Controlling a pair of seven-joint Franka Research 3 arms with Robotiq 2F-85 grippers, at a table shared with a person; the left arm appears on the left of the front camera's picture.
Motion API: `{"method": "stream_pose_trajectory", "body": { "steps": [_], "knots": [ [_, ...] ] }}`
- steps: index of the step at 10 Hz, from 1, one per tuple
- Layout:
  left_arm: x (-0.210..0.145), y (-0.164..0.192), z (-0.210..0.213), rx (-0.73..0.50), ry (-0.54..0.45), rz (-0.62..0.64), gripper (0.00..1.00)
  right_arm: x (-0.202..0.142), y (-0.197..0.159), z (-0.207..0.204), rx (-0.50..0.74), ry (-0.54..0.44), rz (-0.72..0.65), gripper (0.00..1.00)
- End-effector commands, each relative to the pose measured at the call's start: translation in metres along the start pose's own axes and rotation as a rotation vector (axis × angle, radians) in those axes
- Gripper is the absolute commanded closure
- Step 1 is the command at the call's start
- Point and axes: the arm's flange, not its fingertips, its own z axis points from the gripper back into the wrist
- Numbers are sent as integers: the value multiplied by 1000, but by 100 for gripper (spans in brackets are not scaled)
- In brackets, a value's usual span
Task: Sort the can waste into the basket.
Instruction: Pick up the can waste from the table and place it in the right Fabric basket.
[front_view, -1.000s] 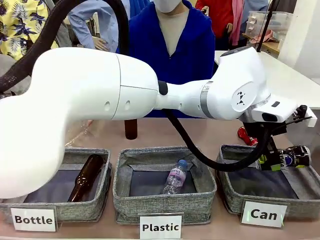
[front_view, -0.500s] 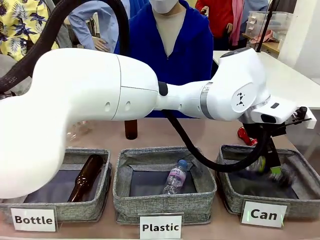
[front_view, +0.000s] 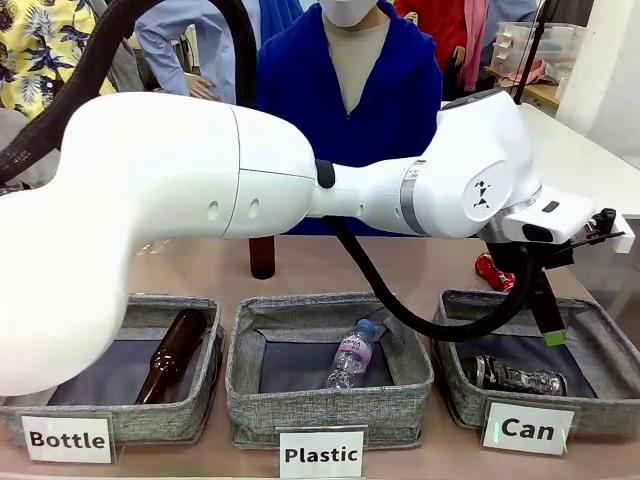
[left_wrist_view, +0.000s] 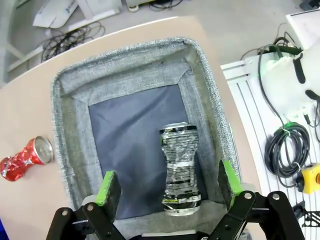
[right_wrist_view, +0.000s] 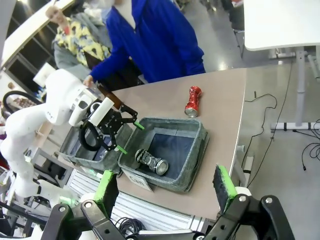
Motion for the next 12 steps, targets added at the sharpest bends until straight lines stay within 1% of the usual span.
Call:
{"method": "stream_pose_trajectory", "body": {
  "steps": [1, 2, 3, 4, 5, 6, 7, 8, 10, 12],
  "knots": [
    [-4, -6, 7, -12, -14, -2, 0, -3, 4, 8, -14, -17, -10, 0],
    [-5, -5, 10, -38, -9, 27, 0, -3, 4, 8, -14, -17, -10, 0],
    [-8, -9, 24, -83, -5, 62, 0, -3, 4, 8, -14, -17, -10, 0],
    [-13, -13, 35, -114, -25, 86, 0, 0, 0, 0, 0, 0, 0, 0],
    [-20, -17, 53, -133, -106, 122, 0, 3, 3, -14, 25, 25, -21, 0],
    [-27, -19, 63, -107, -102, 149, 0, 5, 5, -25, 49, 32, -43, 0],
    [-32, -21, 66, -118, -89, 156, 0, 5, 8, -32, 70, 48, -50, 0],
    [-33, -19, 68, -129, -90, 152, 0, 6, 7, -34, 61, 50, -68, 0],
    [-34, -18, 67, -147, -111, 149, 0, 7, 3, -25, 48, 37, -89, 0],
    [-35, -17, 70, -158, -138, 155, 0, 7, -1, -27, 32, 61, -119, 0]
  ]
}}
